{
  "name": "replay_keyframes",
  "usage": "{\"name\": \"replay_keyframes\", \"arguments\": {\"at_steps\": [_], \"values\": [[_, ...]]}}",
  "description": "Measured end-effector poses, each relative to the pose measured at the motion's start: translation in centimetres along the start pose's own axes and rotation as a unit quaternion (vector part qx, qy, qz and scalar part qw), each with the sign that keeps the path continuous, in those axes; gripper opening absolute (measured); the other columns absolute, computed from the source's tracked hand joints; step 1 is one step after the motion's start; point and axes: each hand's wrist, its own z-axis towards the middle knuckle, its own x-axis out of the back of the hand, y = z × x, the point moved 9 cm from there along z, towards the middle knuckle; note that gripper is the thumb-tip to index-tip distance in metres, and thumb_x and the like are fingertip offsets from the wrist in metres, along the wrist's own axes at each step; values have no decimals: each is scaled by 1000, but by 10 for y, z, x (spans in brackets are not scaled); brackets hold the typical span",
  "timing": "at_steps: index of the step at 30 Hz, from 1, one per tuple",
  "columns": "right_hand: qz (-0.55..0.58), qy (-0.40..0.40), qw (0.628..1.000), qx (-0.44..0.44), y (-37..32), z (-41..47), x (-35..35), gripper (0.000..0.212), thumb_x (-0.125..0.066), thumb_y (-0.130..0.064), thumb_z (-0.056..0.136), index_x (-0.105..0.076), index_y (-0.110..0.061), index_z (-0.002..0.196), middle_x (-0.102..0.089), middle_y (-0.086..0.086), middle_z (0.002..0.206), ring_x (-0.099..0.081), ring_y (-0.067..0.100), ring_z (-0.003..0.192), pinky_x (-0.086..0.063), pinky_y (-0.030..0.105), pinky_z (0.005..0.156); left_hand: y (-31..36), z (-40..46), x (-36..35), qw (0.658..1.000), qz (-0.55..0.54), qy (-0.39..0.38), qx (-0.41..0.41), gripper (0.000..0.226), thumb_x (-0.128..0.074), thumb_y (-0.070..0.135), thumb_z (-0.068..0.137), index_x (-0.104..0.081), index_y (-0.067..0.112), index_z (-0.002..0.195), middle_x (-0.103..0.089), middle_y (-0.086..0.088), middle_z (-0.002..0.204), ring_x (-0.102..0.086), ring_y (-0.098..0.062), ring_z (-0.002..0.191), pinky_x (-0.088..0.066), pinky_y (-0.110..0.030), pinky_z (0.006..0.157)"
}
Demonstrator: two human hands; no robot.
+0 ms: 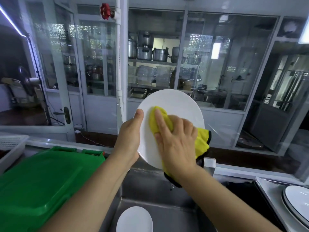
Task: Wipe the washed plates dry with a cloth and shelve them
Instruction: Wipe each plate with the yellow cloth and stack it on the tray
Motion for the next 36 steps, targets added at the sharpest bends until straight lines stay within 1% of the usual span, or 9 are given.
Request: {"name": "replay_keyframes", "arguments": {"at_steps": [6, 13, 15, 17, 20, 23, 27, 32, 36], "values": [[35, -32, 997, 59, -39, -32, -3, 55, -51, -28, 87, -46, -26, 142, -49, 2, 121, -47, 28, 100, -37, 43, 79, -16, 6, 8, 995, -83, 27, 52, 58, -56, 65, 78, -69, 14, 105, -72, -12, 102, -69, -32, 97, -52, -52, 89], [18, -13, 990, 141, -18, -49, -4, 58, -65, -26, 81, -47, -35, 135, -50, 3, 119, -48, 29, 101, -37, 46, 85, -8, 5, 14, 995, -91, 41, 26, 38, -48, 54, 91, -66, 20, 96, -75, -1, 90, -71, -25, 86, -55, -40, 76], [0, -1, 991, 136, 0, -51, -3, 55, -64, -28, 83, -47, -38, 134, -46, 4, 120, -46, 30, 101, -35, 46, 89, -2, 3, 19, 996, -72, 54, 4, 31, -47, 51, 93, -62, 25, 86, -73, 11, 72, -68, -19, 82, -53, -36, 76], [-24, 7, 992, 124, 16, -50, -1, 52, -59, -28, 84, -46, -39, 133, -45, 5, 119, -44, 31, 101, -34, 46, 89, 3, 1, 20, 997, -56, 53, -12, 30, -44, 48, 95, -59, 27, 80, -69, 13, 64, -64, -13, 77, -51, -32, 72], [-53, 2, 996, 77, 43, -41, 1, 55, -55, -24, 82, -44, -38, 134, -42, 6, 118, -41, 31, 99, -31, 46, 87, 12, -4, 17, 998, -25, 45, -27, 32, -42, 48, 96, -58, 27, 77, -66, 15, 68, -63, -11, 74, -51, -31, 68], [-80, -1, 997, 18, 71, -25, 5, 51, -50, -33, 86, -41, -35, 136, -39, 7, 116, -38, 32, 95, -28, 46, 84, 10, -6, 15, 999, 0, 41, -25, 33, -43, 48, 96, -59, 27, 76, -66, 14, 67, -63, -11, 73, -51, -29, 65], [-96, 5, 995, -35, 86, 9, 14, 50, -44, -37, 89, -47, -29, 138, -41, 9, 117, -35, 31, 98, -31, 47, 83, -4, -11, 3, 999, 25, 23, -8, 34, -41, 50, 95, -61, 27, 81, -69, 7, 83, -64, -15, 81, -52, -33, 74], [-92, 0, 996, -8, 61, 25, 9, 50, -41, -36, 91, -45, -27, 141, -48, 12, 116, -38, 32, 96, -30, 45, 81, -21, -14, -7, 999, 15, 29, 29, 41, -39, 56, 94, -62, 25, 81, -69, 5, 82, -66, -21, 84, -53, -41, 83], [-50, -13, 998, 25, 28, 16, 2, 49, -46, -32, 91, -47, -27, 140, -55, 11, 108, -47, 33, 89, -37, 43, 76, -40, -15, -11, 997, 0, 31, 72, 49, -38, 59, 93, -68, 21, 89, -74, -5, 83, -70, -25, 82, -56, -41, 78]]}}
